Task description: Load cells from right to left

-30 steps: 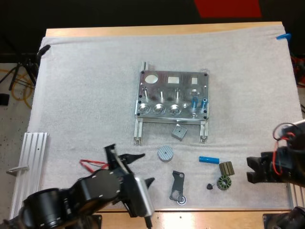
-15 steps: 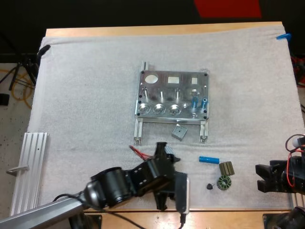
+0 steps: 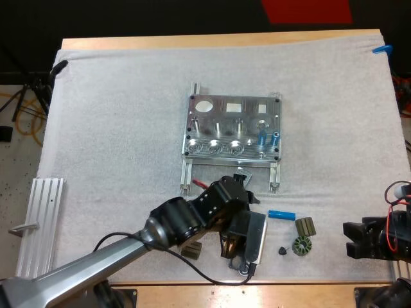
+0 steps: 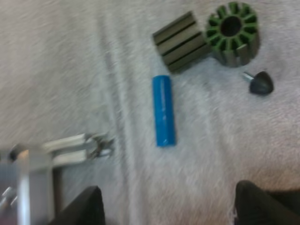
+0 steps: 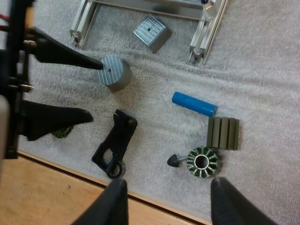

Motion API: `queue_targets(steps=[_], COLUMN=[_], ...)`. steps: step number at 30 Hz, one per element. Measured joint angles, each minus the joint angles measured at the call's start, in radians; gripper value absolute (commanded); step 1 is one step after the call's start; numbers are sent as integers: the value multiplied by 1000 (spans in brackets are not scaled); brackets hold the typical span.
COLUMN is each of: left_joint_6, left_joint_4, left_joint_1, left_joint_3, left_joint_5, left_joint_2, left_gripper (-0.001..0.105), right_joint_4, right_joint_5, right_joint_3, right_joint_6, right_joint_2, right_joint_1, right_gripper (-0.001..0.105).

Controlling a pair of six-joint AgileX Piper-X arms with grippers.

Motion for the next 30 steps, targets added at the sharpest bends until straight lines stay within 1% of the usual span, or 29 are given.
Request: queue_targets(steps=[2,5,8,11,15,17,20,26,30], left_joint_6=[30,51,54,69,81,90,91,95,117], left_joint_4=[-30,-82,-141,-191,-243,-289,-340,-356,-356], left_joint_1=[6,14,15,15,15,15,15,15,15], left_joint_3=[0,0,0,0,0,0,0,0,0], left_joint_5=[52,104,128,138,138,138,120,103,81], left_joint_2=[47,106,157,197,245,279,323,389,427], left_gripper=[58,58,58,58,58,58,58,58,58], right_joint_4=[0,0,6,19,21,22,22,22,22], right_joint_5=[0,0,0,0,0,0,0,-1,-1], right_joint_3=[0,0,0,0,0,0,0,0,0], right_joint_6=[8,22,22,45,45,45,53,62,63], right_joint_2=[0,0,0,0,0,0,0,0,0], right_joint_1=[0,0,0,0,0,0,0,0,0], right_gripper=[41,41,41,41,41,41,41,41,41])
